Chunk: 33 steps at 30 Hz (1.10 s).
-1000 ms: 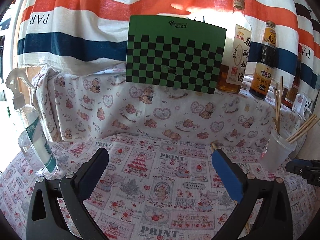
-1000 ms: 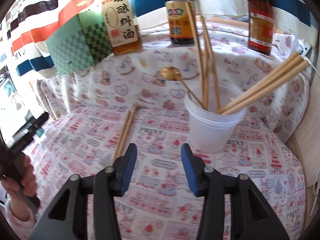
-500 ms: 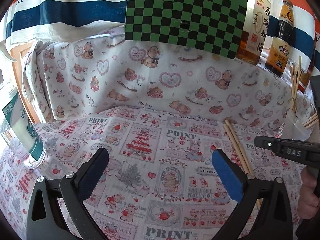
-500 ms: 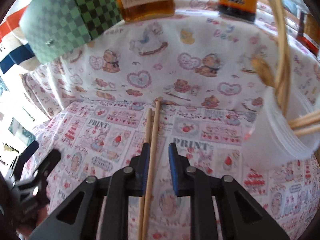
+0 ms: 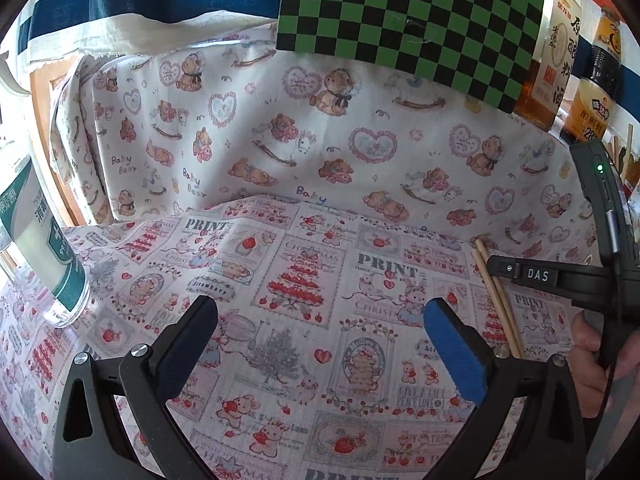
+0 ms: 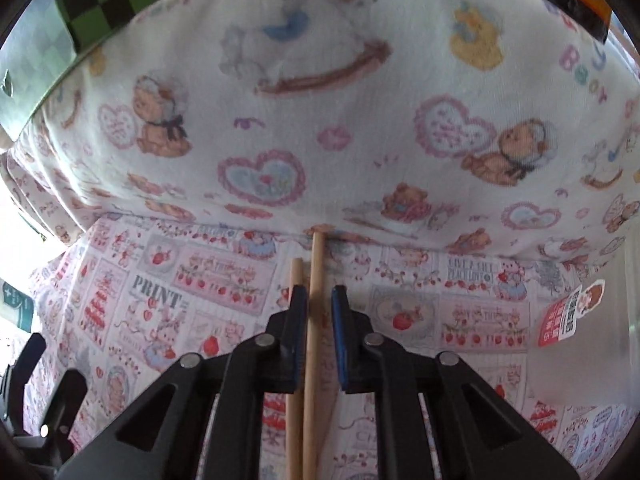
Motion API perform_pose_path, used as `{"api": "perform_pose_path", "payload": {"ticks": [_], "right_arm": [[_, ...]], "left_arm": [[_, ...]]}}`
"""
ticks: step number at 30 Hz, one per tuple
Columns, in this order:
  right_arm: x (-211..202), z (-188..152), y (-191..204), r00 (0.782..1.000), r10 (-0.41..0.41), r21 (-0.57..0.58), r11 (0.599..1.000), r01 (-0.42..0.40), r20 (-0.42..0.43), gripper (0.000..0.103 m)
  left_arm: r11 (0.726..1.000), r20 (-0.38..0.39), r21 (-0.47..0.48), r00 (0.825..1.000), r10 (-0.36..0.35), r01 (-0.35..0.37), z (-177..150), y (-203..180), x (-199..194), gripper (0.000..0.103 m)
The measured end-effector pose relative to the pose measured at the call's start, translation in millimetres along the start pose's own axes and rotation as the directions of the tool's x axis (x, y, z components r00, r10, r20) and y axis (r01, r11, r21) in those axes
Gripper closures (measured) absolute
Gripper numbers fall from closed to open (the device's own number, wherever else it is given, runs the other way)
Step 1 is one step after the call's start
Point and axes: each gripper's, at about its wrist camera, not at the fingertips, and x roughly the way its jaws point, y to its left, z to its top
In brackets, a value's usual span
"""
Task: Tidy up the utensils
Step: 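Close the right tool on a chopstick and lift it, then lower the left tool onto the last chopstick and close on it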
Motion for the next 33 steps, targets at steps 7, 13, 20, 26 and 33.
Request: {"api": "perform_pose_path", "payload": {"ticks": [7, 13, 20, 26, 33], "right_arm": [[13.0, 5.3, 5.7, 1.000, -0.009, -0.020, 1.000, 0.009, -0.001, 0.090], [21.8, 6.1, 21.3, 0.998, -0.055, -0.074, 0.996, 0.055, 0.000, 0.096], [-62.5, -27.4, 30.2, 0.967, -0.062, -0.164, 0.981, 0.105, 0.247, 0.097], [-171.2, -48.0, 9.0, 0.862, 0.038, -0.117, 0.993, 0.026, 0.506, 0.097], [-240.9, -59.9, -15.5, 0.746, 0.034, -0.090, 0.995, 0.035, 0.665, 0.097]], "left_arm": [[1.000, -0.018, -0.029, 1.000, 0.011, -0.011, 0.2, 6.5, 2.5, 0.001], [1.000, -0.010, -0.001, 1.000, 0.025, -0.025, -2.0, 4.9, 0.8, 0.001], [0.999, -0.007, 0.016, 0.999, 0.048, -0.048, -4.7, -2.6, -5.5, 0.001], [0.992, -0.058, 0.068, 0.992, 0.108, -0.104, -6.6, -17.7, -22.3, 0.001], [0.984, -0.047, 0.177, 0.999, 0.007, 0.002, 16.9, -72.7, -38.9, 0.001]]}}
